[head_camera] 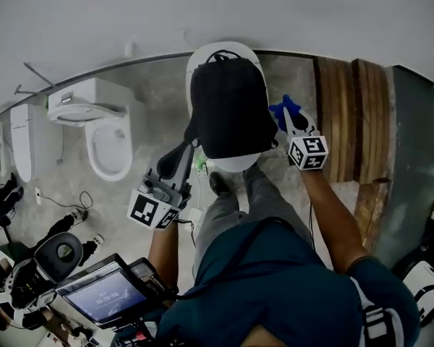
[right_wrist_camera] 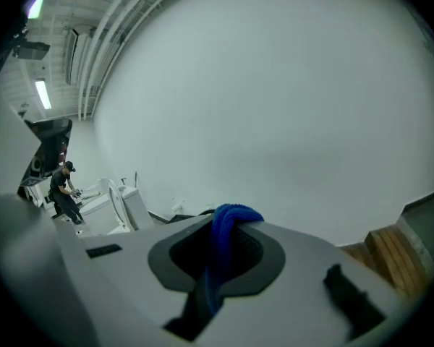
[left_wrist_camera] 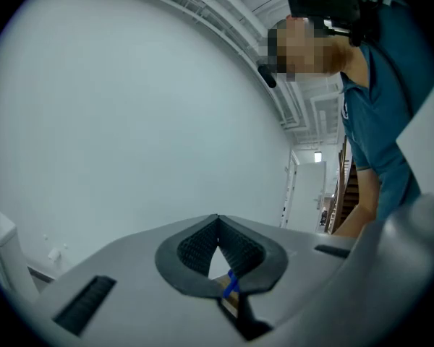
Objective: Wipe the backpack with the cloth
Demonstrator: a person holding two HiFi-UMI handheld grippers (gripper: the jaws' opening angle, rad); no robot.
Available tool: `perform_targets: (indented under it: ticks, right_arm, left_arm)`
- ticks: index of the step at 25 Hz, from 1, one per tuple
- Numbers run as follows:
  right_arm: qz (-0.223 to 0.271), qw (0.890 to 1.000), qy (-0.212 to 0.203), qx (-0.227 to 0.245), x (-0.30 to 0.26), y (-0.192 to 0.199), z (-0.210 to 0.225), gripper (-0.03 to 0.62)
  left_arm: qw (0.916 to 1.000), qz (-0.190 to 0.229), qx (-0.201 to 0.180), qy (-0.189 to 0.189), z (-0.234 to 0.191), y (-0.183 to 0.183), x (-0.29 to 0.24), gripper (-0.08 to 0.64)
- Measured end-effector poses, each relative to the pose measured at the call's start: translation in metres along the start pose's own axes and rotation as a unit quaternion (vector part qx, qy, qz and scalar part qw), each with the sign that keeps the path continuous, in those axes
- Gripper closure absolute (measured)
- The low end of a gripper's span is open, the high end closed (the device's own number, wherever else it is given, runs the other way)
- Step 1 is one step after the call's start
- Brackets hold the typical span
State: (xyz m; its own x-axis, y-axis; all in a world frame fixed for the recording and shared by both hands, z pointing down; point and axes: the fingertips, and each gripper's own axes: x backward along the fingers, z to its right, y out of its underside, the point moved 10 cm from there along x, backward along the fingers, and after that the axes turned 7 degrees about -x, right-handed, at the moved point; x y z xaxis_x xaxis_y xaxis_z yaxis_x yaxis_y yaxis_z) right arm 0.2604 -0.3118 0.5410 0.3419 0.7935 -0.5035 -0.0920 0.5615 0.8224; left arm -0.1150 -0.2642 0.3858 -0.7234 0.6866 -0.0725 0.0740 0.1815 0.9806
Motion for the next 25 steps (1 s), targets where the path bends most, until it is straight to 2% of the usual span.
perform_targets:
  ticks: [4, 7, 10, 13, 16, 19, 23, 25]
  right_arm:
    - [-0.035, 0.999, 0.004, -0.024, -0.060, 0.020, 0.038, 0.572]
    - [-0.081, 0.993, 0.002, -0.089, -0.067, 0.079, 0.034, 0.572]
    - [-0.113, 0.981, -0.013, -0.157, -0.093, 0.120, 0.044, 0.572]
    - [-0.113, 0.968, -0.025, -0.225, -0.112, 0.146, 0.051, 0.572]
    - [-0.092, 0.953, -0.044, -0.284, -0.118, 0.147, 0.064, 0.572]
    - [-0.072, 0.939, -0.070, -0.330, -0.136, 0.130, 0.085, 0.572]
    - [-0.058, 0.940, -0.106, -0.320, -0.187, 0.091, 0.102, 0.572]
    - [-0.046, 0.944, -0.117, -0.304, -0.215, 0.067, 0.105, 0.572]
  left_arm:
    - [0.9997, 0.022, 0.008, -0.009, -0.020, 0.020, -0.032, 0.557]
    - [0.9997, -0.008, 0.020, -0.007, -0.028, 0.040, -0.028, 0.557]
    - [0.9995, -0.011, 0.025, -0.016, -0.043, 0.055, -0.040, 0.557]
    - [0.9989, -0.014, 0.037, -0.025, -0.051, 0.069, -0.039, 0.557]
    - [0.9982, -0.022, 0.047, -0.030, -0.057, 0.079, -0.038, 0.557]
    - [0.9977, -0.026, 0.053, -0.033, -0.062, 0.083, -0.040, 0.557]
    - [0.9972, -0.026, 0.058, -0.039, -0.065, 0.083, -0.040, 0.557]
    - [0.9970, -0.026, 0.058, -0.044, -0.065, 0.082, -0.039, 0.557]
